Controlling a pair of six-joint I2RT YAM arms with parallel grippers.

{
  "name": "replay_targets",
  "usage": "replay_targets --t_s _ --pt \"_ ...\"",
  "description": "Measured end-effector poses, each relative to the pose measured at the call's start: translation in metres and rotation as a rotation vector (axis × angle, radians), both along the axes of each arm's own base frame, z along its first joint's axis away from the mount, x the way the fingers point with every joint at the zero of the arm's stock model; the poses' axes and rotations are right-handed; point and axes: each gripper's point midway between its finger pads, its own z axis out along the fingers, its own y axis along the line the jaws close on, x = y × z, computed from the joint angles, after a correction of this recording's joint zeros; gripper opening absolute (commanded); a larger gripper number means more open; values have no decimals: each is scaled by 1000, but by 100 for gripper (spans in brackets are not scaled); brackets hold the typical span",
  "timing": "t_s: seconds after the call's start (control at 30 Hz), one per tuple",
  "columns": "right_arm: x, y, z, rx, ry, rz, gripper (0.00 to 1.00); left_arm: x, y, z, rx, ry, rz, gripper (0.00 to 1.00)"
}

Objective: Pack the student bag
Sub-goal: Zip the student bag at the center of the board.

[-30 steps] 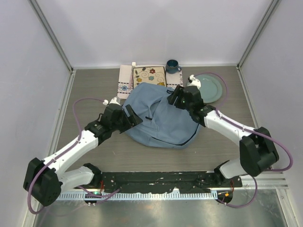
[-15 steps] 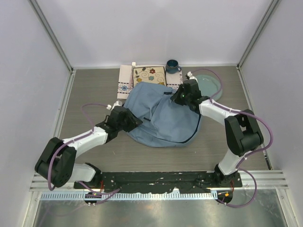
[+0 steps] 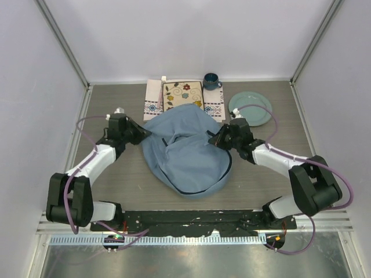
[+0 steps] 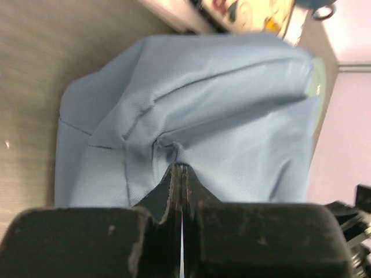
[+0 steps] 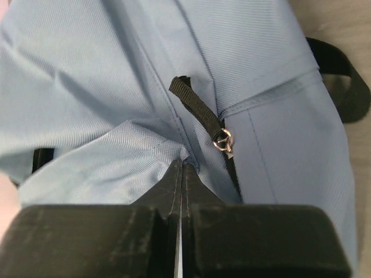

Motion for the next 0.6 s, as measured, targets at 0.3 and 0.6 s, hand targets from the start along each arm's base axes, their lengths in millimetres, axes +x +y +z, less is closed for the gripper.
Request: replay_targets --t_s 0.3,0.6 --pt "-31 10 40 25 -49 65 46 5 -1 41 -53 -82 -107 63" --pt "20 64 139 98 -254 190 17 -63 -15 23 -146 -16 -135 65"
